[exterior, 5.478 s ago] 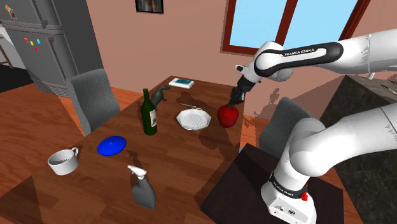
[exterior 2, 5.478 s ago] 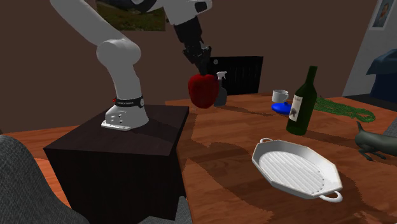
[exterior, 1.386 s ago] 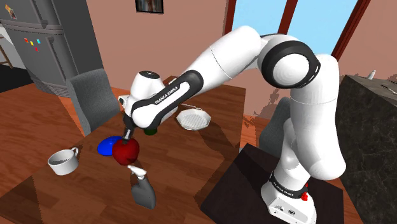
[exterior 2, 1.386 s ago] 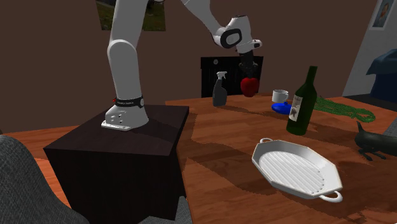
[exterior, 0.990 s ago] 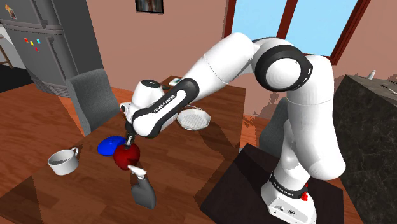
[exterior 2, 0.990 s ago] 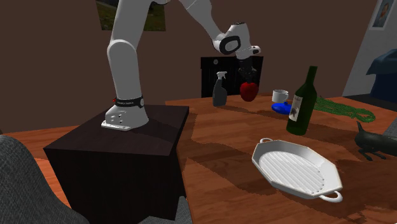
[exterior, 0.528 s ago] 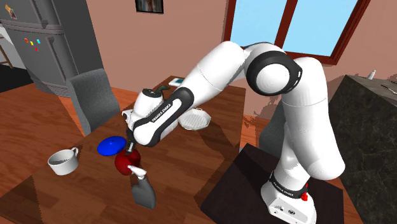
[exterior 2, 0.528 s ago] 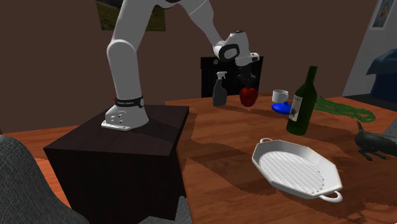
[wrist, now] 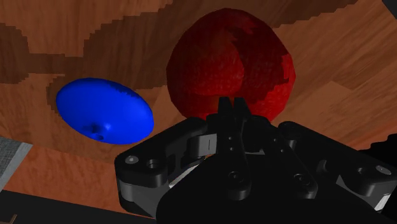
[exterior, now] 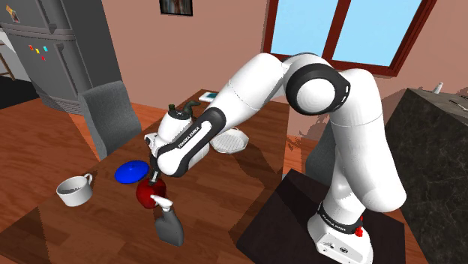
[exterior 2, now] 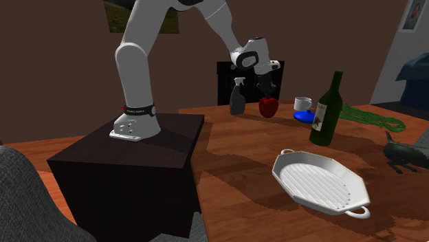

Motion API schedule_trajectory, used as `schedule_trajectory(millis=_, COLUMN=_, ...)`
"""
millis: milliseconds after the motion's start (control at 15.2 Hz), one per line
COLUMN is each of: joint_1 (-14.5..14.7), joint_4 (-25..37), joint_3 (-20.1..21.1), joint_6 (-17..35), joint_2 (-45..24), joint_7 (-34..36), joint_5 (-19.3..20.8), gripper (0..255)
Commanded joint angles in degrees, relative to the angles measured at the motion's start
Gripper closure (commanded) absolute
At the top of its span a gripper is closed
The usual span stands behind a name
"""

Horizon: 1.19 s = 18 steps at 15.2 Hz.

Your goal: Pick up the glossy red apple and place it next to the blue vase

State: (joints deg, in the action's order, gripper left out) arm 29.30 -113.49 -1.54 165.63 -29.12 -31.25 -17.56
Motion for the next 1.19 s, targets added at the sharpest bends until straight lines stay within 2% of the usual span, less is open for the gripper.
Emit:
schedule_trajectory(millis=0, joint_1=0.00, joint_4=0.01, joint_3=0.00, joint_6=0.02, joint_2=0.00, joint_7=0.00, joint_5=0.00, gripper=255)
schedule_trajectory(millis=66, joint_1=0.00, joint_4=0.01, joint_3=0.00, joint_6=0.02, joint_2=0.00, joint_7=0.00, joint_5=0.00, gripper=0)
schedule_trajectory(millis=396, joint_1=0.00, joint_4=0.01, joint_3=0.01, joint_6=0.02, joint_2=0.00, joint_7=-0.01, joint_5=0.00, gripper=0)
schedule_trajectory(millis=660, joint_1=0.91, joint_4=-4.60, joint_3=-1.54, joint_6=-3.22, joint_2=7.77, joint_7=1.01, joint_5=1.22, gripper=0)
schedule_trajectory(millis=1122, joint_1=0.90, joint_4=-4.60, joint_3=-1.53, joint_6=-3.22, joint_2=7.77, joint_7=1.02, joint_5=1.23, gripper=0)
